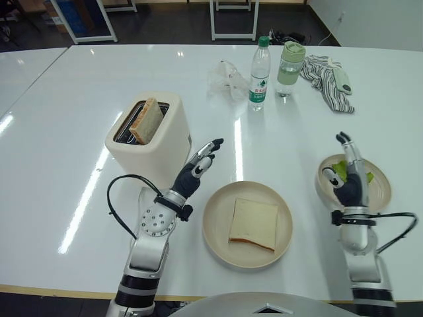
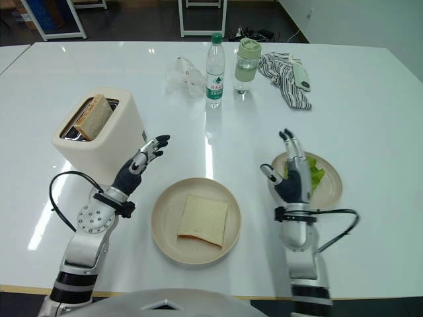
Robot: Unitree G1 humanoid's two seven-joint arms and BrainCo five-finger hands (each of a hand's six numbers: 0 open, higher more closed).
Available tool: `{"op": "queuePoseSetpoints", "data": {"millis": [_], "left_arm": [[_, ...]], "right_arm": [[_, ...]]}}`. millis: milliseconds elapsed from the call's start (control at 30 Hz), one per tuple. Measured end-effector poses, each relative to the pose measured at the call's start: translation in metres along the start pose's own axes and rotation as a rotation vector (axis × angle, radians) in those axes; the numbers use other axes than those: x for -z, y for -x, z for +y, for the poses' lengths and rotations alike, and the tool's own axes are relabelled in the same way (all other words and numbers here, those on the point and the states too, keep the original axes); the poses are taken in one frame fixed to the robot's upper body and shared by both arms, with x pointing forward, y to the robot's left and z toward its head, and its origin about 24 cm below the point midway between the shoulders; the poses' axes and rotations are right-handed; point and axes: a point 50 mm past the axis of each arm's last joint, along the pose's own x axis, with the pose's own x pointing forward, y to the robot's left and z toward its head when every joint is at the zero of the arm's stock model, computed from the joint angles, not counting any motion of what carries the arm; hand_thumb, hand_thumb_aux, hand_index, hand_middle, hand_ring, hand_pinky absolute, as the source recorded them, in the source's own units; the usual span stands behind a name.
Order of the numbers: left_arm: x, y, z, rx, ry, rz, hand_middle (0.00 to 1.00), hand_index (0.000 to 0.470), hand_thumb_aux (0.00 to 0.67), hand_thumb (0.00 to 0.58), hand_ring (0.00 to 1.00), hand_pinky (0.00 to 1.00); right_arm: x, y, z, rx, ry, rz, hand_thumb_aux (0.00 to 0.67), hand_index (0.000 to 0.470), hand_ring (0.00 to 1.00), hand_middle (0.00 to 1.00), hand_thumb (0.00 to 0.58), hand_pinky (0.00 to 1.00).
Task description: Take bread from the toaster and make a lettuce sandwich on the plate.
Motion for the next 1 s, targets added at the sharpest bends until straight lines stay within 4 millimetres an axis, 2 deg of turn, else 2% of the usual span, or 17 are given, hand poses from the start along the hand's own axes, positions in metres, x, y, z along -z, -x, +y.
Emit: {"op": "queuePoseSetpoints", "data": {"millis": [67, 100, 167, 267, 433, 600, 633, 667, 767, 833, 900, 1000], "left_arm": [[0.005, -0.001, 0.000, -0.024, 0.101, -0.028, 0.00, 0.000, 0.000, 0.000, 0.00, 0.00], [0.005, -0.001, 0.000, -0.028, 0.118, -0.032, 0.00, 0.000, 0.000, 0.000, 0.00, 0.00], [0.006, -0.003, -0.001, -0.030, 0.146, -0.045, 0.00, 0.000, 0.000, 0.000, 0.00, 0.00], [0.006, -0.004, -0.001, -0.029, 0.141, -0.052, 0.00, 0.000, 0.000, 0.000, 0.00, 0.00], [0.007, -0.004, -0.002, -0.028, 0.139, -0.050, 0.00, 0.000, 0.000, 0.000, 0.00, 0.00], [0.007, -0.004, -0.003, -0.021, 0.125, -0.044, 0.00, 0.000, 0.000, 0.000, 0.00, 0.00], [0.008, -0.004, -0.004, -0.021, 0.124, -0.043, 0.00, 0.000, 0.000, 0.000, 0.00, 0.00], [0.008, -0.004, -0.004, -0.020, 0.123, -0.043, 0.00, 0.000, 0.000, 0.000, 0.00, 0.00], [0.008, -0.004, -0.004, -0.020, 0.117, -0.038, 0.00, 0.000, 0.000, 0.000, 0.00, 0.00], [0.010, -0.004, -0.004, -0.021, 0.112, -0.030, 0.00, 0.000, 0.000, 0.000, 0.00, 0.00], [0.011, -0.004, -0.004, -0.023, 0.111, -0.026, 0.00, 0.000, 0.000, 0.000, 0.00, 0.00], [0.011, -0.004, -0.004, -0.024, 0.111, -0.026, 0.00, 0.000, 0.000, 0.000, 0.00, 0.00]], "right_arm": [[0.029, -0.007, -0.020, -0.042, 0.350, 0.000, 0.000, 0.000, 0.00, 0.00, 0.000, 0.00], [0.036, -0.008, -0.023, -0.059, 0.411, 0.012, 0.000, 0.000, 0.00, 0.00, 0.000, 0.00], [0.065, -0.008, -0.029, -0.155, 0.588, 0.077, 0.000, 0.000, 0.00, 0.00, 0.000, 0.00], [0.094, 0.001, -0.022, -0.292, 0.709, 0.162, 0.000, 0.000, 0.00, 0.00, 0.000, 0.00], [0.108, 0.012, -0.012, -0.406, 0.762, 0.222, 0.000, 0.000, 0.00, 0.00, 0.000, 0.00], [0.109, 0.019, -0.001, -0.470, 0.751, 0.232, 0.163, 0.114, 0.00, 0.00, 0.248, 0.00], [0.109, 0.019, 0.000, -0.475, 0.749, 0.231, 0.242, 0.170, 0.00, 0.00, 0.343, 0.00], [0.108, 0.020, 0.001, -0.477, 0.744, 0.230, 0.297, 0.208, 0.00, 0.00, 0.400, 0.00], [0.107, 0.020, 0.004, -0.481, 0.732, 0.231, 0.342, 0.240, 0.00, 0.00, 0.441, 0.00], [0.105, 0.020, 0.006, -0.484, 0.722, 0.226, 0.349, 0.245, 0.00, 0.00, 0.447, 0.00], [0.104, 0.021, 0.007, -0.489, 0.715, 0.224, 0.391, 0.275, 0.00, 0.00, 0.480, 0.00], [0.105, 0.022, 0.009, -0.493, 0.696, 0.234, 0.515, 0.361, 0.00, 0.00, 0.549, 0.00]]}}
